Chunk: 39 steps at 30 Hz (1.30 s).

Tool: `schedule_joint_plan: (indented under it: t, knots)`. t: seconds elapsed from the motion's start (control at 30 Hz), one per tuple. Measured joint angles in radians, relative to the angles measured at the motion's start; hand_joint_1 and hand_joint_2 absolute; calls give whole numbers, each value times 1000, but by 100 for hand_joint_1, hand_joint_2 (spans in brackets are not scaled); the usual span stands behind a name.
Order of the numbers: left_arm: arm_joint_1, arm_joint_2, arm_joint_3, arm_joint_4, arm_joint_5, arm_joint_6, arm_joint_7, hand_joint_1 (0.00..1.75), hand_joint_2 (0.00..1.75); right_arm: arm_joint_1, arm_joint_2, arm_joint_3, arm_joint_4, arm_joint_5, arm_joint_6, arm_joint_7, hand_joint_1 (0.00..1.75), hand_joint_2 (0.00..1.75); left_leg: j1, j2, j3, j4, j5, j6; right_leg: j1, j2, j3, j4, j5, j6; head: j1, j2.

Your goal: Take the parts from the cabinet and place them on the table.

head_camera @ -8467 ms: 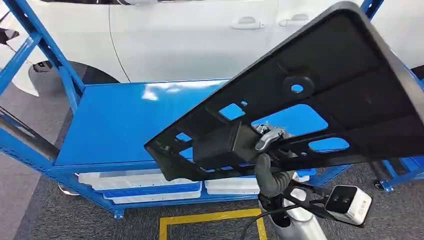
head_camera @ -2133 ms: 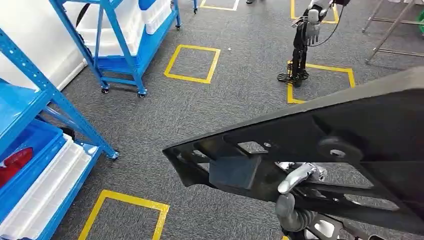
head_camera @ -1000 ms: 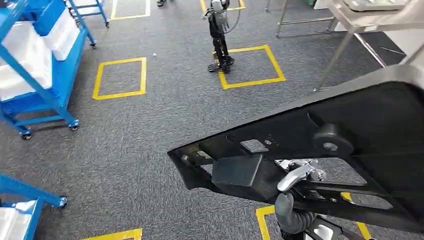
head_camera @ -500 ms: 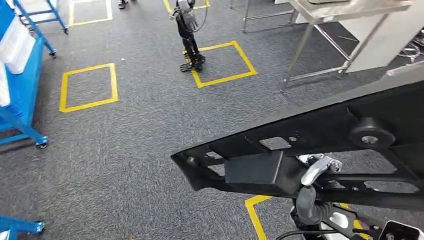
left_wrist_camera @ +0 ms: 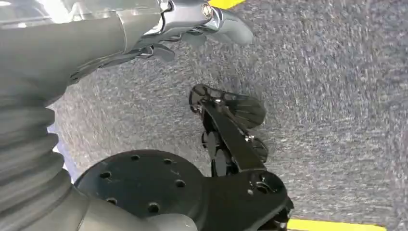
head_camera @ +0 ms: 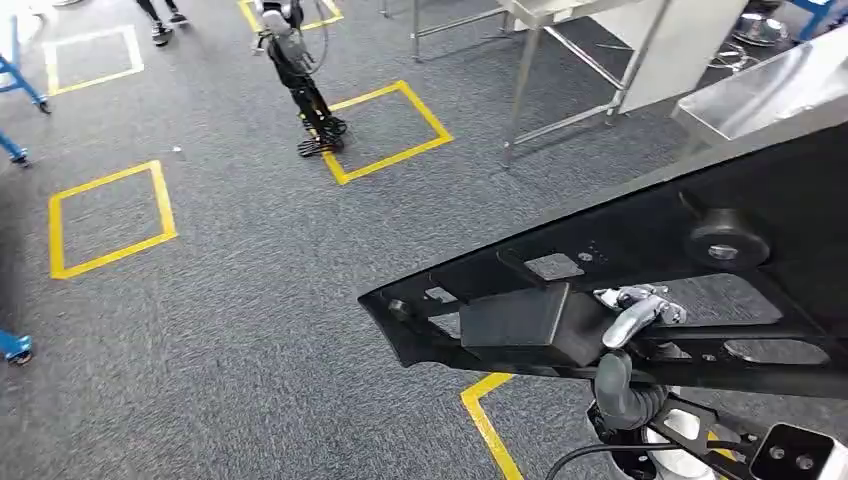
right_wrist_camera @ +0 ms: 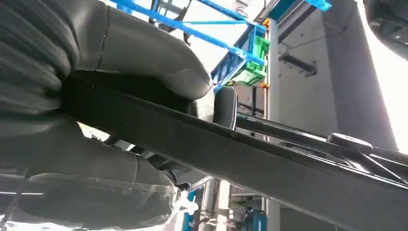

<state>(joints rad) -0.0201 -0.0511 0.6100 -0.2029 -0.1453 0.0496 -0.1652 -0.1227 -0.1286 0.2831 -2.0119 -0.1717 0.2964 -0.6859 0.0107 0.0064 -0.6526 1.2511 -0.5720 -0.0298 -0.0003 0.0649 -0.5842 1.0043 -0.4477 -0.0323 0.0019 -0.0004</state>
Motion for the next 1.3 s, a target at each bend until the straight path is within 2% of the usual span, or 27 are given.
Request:
schedule_joint_plan:
  t: [0.03,0.07,0.1,0.17,0.23,0.27,0.3,0.33,0.4,0.43,0.47,0.53,0.57,0.6,0.73,0.77,0.83,0.9,0.93,0.97,1.0,1.07,1.1,1.13,1.2,1.27,1.3]
  knots:
    - [-1,0,2,0,0,-3,-6,0,175,0,0,0,1,1,1,0,175,175,0,-9,35,-85,50,5,0,13,3,0,-1,1,0,0]
    - [-2,0,4,0,0,-5,-9,0,175,-2,0,0,1,1,1,0,175,175,0,-40,74,-176,97,10,-1,24,4,0,-1,2,0,0]
    - [0,0,7,0,0,-3,-9,0,175,-4,0,0,3,1,1,0,175,175,1,-99,93,-229,105,16,-2,33,2,2,0,5,1,0]
    - [-2,-1,11,0,-1,3,-8,0,175,-8,2,0,8,4,3,0,175,175,-2,-91,101,-249,101,15,-6,59,-11,6,4,20,0,0]
    - [-5,-1,14,0,-2,15,-5,0,175,-8,1,-2,9,6,-1,0,175,175,-4,-69,104,-254,103,24,-10,84,-14,1,9,35,0,0]
    - [-6,-3,14,0,-2,31,-5,0,175,-8,1,-4,9,7,-4,0,175,175,7,-50,109,-268,111,34,-8,66,-15,10,3,36,2,0]
    - [-6,-2,16,0,-1,45,-6,0,175,-13,1,-7,10,7,-8,0,175,175,5,-40,111,-273,113,39,-1,9,-29,36,-20,40,4,0]
    - [-4,2,19,0,2,61,-7,0,175,-18,1,-8,11,7,-10,0,175,175,4,-25,110,-273,113,43,-3,-25,-60,96,-58,43,10,0]
    - [2,14,31,0,11,84,-10,0,175,-17,-1,-10,14,6,-13,0,175,175,1,4,109,-272,111,45,-8,-50,-134,251,-127,50,10,0]
    - [4,23,40,0,18,94,-11,0,175,-16,-1,-10,17,3,-13,0,175,175,1,19,108,-272,110,43,-13,-54,-161,306,-140,54,10,0]
    - [5,34,47,0,25,107,-11,0,175,-16,-3,-11,19,0,-13,0,175,175,1,33,109,-272,109,42,-17,-56,-160,305,-127,57,10,0]
    - [5,55,63,0,30,119,-8,0,175,-17,-5,-14,19,-8,-13,0,175,175,3,56,111,-269,105,36,-23,-70,-92,179,-55,61,10,0]
    - [5,64,68,0,32,119,-8,0,175,-19,-8,-16,19,-12,-13,0,175,175,3,65,111,-264,102,30,-23,-93,-38,83,-16,60,10,0]
    - [6,80,73,-1,32,116,-7,0,175,-22,-11,-19,19,-15,-11,0,175,175,0,73,113,-260,97,22,-20,-148,-3,13,-15,57,11,0]
    - [12,128,87,-3,22,99,-5,0,175,-22,-19,-31,22,-29,-3,0,175,175,-4,110,121,-257,88,-2,-5,-108,-11,16,-15,31,5,0]
    - [13,136,90,-6,23,93,-5,0,175,-22,-22,-36,22,-31,2,0,175,175,0,113,124,-256,82,-9,-14,-94,-6,8,-9,22,5,0]
    - [17,146,95,-6,24,87,-7,0,175,-25,-26,-45,23,-38,13,0,175,175,8,27,93,-177,26,-15,-14,-77,-5,6,-6,11,2,0]
    - [27,155,100,-6,27,80,-9,0,175,-25,-26,-52,28,-43,24,0,175,175,8,3,12,-7,-51,-18,-11,-53,-6,6,-6,6,1,0]
    - [31,159,105,-6,28,77,-9,0,175,-25,-27,-55,32,-43,27,0,175,175,8,1,-21,59,-67,-19,-8,-39,-6,7,-6,5,1,0]
    - [33,160,108,-6,29,76,-10,0,175,-25,-27,-56,35,-43,27,0,175,175,8,1,-33,75,-57,-17,-7,-25,-6,7,-6,5,1,0]
    - [33,161,113,-6,29,74,-11,0,175,-26,-27,-57,39,-43,27,0,175,175,8,0,-22,42,-25,-14,-6,-12,-4,8,-6,5,1,0]
    - [32,162,115,-7,30,68,-16,0,175,-30,-27,-57,43,-42,25,0,175,175,8,-23,50,-129,75,-2,-5,13,0,10,-6,5,2,0]
    - [32,163,116,-8,29,65,-18,0,175,-35,-27,-57,47,-41,24,0,175,175,7,-68,83,-208,109,6,-6,24,-1,10,-6,7,1,0]
    - [32,166,118,-8,29,64,-20,0,175,-39,-27,-57,50,-39,24,0,175,175,9,-97,95,-236,96,11,-1,34,-5,13,-5,13,3,0]
    - [29,166,118,-9,30,64,-22,0,175,-40,-27,-56,54,-36,23,0,175,175,3,-79,96,-244,95,11,-11,56,-13,11,1,27,2,0]
    - [25,166,118,-10,30,64,-24,0,175,-41,-27,-56,58,-35,23,0,175,175,6,-58,103,-257,104,24,-8,79,-16,4,8,44,2,0]
    - [21,164,118,-10,30,61,-24,0,175,-40,-27,-56,59,-34,22,0,175,175,10,-40,107,-266,110,28,-9,43,-19,19,-3,44,2,0]
